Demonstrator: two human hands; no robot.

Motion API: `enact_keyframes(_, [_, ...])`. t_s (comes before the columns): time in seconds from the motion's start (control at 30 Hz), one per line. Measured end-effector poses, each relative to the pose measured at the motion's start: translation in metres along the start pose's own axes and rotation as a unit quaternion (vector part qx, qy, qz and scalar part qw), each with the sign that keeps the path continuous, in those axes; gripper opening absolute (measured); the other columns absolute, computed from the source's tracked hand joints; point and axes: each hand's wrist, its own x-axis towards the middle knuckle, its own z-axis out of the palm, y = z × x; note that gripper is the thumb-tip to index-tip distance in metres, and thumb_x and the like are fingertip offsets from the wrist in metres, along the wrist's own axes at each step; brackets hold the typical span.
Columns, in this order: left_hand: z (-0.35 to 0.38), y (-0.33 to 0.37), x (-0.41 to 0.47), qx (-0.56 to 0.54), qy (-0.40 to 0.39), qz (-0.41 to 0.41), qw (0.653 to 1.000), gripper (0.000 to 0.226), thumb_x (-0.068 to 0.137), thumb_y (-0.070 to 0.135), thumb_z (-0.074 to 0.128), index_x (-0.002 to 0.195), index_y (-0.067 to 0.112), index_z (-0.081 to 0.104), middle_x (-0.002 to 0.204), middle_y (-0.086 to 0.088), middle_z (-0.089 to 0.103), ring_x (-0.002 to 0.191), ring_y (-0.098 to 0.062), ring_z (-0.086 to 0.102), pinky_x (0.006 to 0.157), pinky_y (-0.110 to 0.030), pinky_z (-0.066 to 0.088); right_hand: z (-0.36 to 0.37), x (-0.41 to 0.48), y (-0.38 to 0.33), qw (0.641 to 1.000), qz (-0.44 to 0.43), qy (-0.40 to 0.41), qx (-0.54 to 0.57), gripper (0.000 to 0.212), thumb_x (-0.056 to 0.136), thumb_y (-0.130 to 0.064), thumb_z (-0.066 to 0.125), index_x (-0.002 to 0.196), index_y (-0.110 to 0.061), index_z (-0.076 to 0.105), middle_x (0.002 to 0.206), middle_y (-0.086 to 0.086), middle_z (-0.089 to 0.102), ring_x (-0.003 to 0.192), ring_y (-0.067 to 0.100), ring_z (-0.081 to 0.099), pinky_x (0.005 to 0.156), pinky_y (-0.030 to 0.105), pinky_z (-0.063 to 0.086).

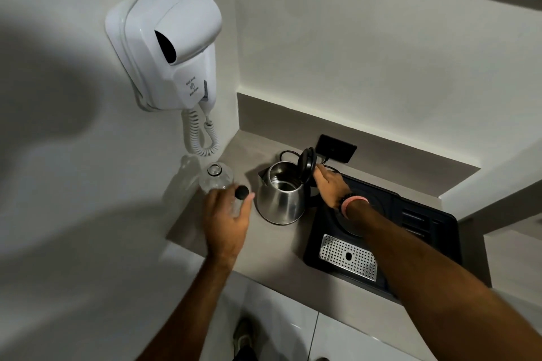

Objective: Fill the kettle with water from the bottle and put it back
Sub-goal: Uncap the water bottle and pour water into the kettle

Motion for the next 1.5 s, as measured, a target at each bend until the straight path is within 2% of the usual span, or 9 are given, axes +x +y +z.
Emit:
enact_keyframes(0.2, [0.028,-0.050,-0.070,0.083,-0.188,-0.167,0.964,0.030,0.073,0.017,0.086,0.101,0.011,0.076,0.102,-0.009,0.072,0.099,-0.032,0.064,0.086,-0.041,0.054,-0.001,0.003,0.001,1.000,0.001,0.000,-0.020,0.059,0.102,-0.061,0.018,0.148,-0.035,0.043,0.149,0.015,0.054,0.139,0.039,0.045,0.114,0.059,0.035])
enact_keyframes(0.37, [0.042,-0.081,-0.078,0.155,-0.274,-0.194,0.929,0.027,0.073,0.020,0.085,0.096,0.010,0.076,0.103,-0.013,0.070,0.105,-0.036,0.060,0.091,-0.045,0.051,-0.001,0.005,0.005,1.000,0.005,0.005,-0.023,0.058,0.102,-0.060,0.020,0.149,-0.035,0.043,0.151,0.014,0.052,0.140,0.037,0.044,0.114,0.059,0.035])
enact_keyframes(0.6, [0.044,-0.089,-0.077,0.118,-0.249,-0.242,0.930,0.041,0.071,0.026,0.088,0.103,0.004,0.072,0.106,-0.017,0.066,0.104,-0.038,0.060,0.092,-0.047,0.050,0.001,0.006,0.006,1.000,0.008,0.006,-0.021,0.061,0.099,-0.064,0.019,0.149,-0.037,0.042,0.151,0.014,0.052,0.140,0.037,0.043,0.114,0.062,0.034])
enact_keyframes(0.77, [0.015,-0.081,-0.043,0.029,-0.044,-0.291,0.955,0.073,0.046,0.059,0.094,0.088,0.010,0.060,0.091,-0.006,0.063,0.086,-0.030,0.061,0.077,-0.050,0.054,0.001,0.004,0.005,1.000,0.004,0.004,-0.029,0.062,0.099,-0.064,0.018,0.149,-0.036,0.042,0.152,0.013,0.051,0.141,0.037,0.044,0.114,0.061,0.034])
enact_keyframes(0.87, [0.011,-0.068,0.005,-0.050,0.008,-0.246,0.968,0.087,0.033,0.067,0.094,0.102,0.023,0.064,0.100,0.016,0.069,0.091,-0.003,0.066,0.079,-0.025,0.057,-0.001,0.003,0.004,0.999,-0.002,0.009,-0.034,0.062,0.100,-0.063,0.019,0.149,-0.035,0.042,0.152,0.013,0.051,0.141,0.037,0.044,0.114,0.060,0.034])
enact_keyframes(0.97, [0.020,-0.053,0.030,-0.095,-0.022,-0.236,0.967,0.103,0.033,0.062,0.096,0.122,0.032,0.053,0.121,0.024,0.059,0.106,0.007,0.057,0.091,-0.006,0.043,0.000,0.003,0.002,1.000,0.000,0.008,-0.030,0.063,0.100,-0.064,0.019,0.149,-0.034,0.043,0.151,0.014,0.052,0.140,0.037,0.045,0.113,0.061,0.034])
enact_keyframes(1.07, [0.031,-0.052,0.028,-0.081,-0.020,-0.255,0.963,0.112,0.038,0.066,0.091,0.131,0.028,0.042,0.128,0.008,0.060,0.111,-0.005,0.056,0.092,-0.007,0.036,0.001,0.003,0.002,0.999,0.005,0.007,-0.031,0.067,0.097,-0.068,0.016,0.150,-0.034,0.041,0.152,0.015,0.050,0.140,0.037,0.044,0.114,0.061,0.034])
enact_keyframes(1.3, [0.042,-0.055,0.034,-0.022,-0.013,-0.208,0.978,0.072,0.051,0.052,0.088,0.107,0.030,0.048,0.100,-0.004,0.070,0.088,-0.027,0.069,0.076,-0.026,0.046,-0.001,0.002,0.001,0.998,0.013,0.012,-0.054,0.067,0.098,-0.066,0.016,0.153,-0.035,0.036,0.157,0.012,0.046,0.144,0.036,0.039,0.116,0.061,0.030])
enact_keyframes(1.5, [0.035,-0.040,0.051,-0.003,-0.178,-0.129,0.976,0.069,0.049,0.041,0.088,0.101,0.051,0.043,0.092,0.014,0.064,0.079,-0.007,0.059,0.072,-0.020,0.043,0.001,0.007,0.007,0.997,-0.018,0.027,-0.068,0.063,0.104,-0.054,0.022,0.162,-0.028,0.021,0.171,0.007,0.019,0.159,0.028,0.012,0.126,0.053,0.015])
